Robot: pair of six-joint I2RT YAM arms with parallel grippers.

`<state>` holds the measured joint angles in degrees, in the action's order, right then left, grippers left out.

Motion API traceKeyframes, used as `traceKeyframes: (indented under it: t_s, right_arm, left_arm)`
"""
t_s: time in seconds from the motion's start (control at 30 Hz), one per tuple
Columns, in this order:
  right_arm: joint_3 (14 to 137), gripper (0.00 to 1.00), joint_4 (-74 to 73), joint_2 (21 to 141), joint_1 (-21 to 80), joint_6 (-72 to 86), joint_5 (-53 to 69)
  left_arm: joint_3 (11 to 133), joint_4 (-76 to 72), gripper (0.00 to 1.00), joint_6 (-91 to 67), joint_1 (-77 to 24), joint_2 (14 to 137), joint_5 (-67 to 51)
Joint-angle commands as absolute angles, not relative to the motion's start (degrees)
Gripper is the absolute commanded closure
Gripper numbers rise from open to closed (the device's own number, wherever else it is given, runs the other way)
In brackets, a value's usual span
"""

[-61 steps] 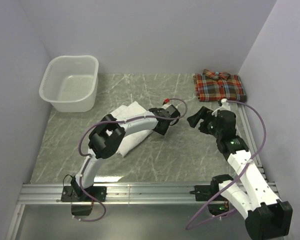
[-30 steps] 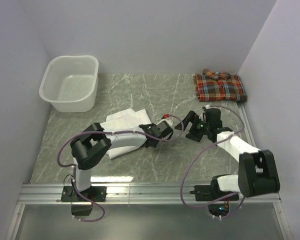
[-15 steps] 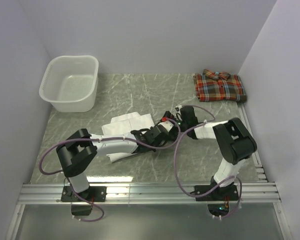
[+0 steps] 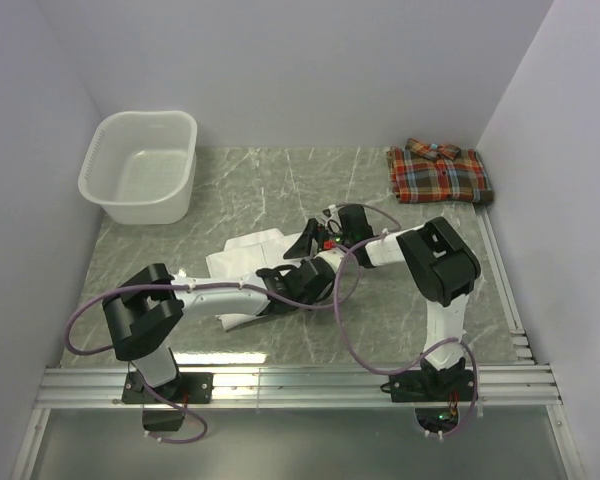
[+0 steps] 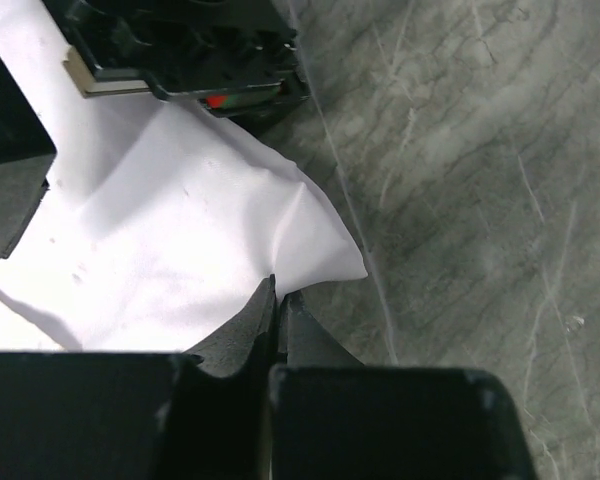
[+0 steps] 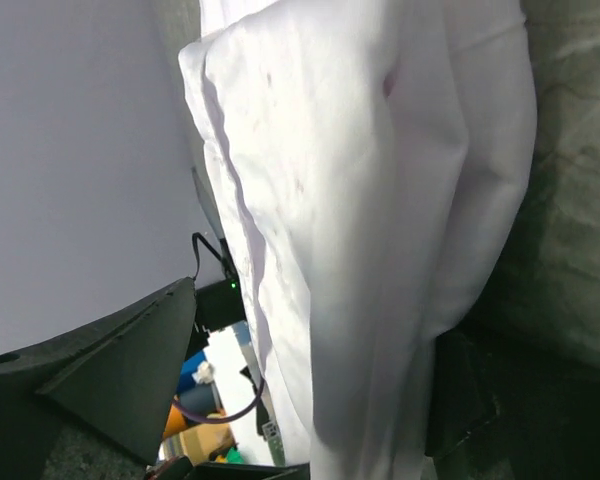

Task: Fold and stack the long sleeve shirts
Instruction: Fold the shirt

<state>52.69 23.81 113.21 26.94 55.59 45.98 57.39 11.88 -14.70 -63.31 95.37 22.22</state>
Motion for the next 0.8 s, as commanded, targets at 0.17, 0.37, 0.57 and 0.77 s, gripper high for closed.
traceKeyframes:
  t_s: [0.17, 0.37, 0.57, 0.77]
  right_arm:
    - [55.02, 0.23, 17.59, 118.91, 28.3, 49.49, 49.83]
    - [58.18, 0.23, 12.14, 121.38, 29.62, 45.71, 51.15]
    - [59.41, 0.3, 12.22, 122.96, 30.76, 45.53, 51.59]
    - [59.85, 0.87, 11.78, 122.0, 30.68, 44.3, 50.02]
  left_arm:
    - [54.32, 8.35, 0.96, -14.68, -65.21, 91.5, 23.2]
    - [53.35, 7.82, 0.96, -14.41, -65.74, 90.53, 24.43]
    - [52.65, 6.07, 0.95, -14.33, -66.71, 89.74, 25.31]
    - [52.73, 7.73, 0.89, -16.87, -66.97, 89.74, 27.6]
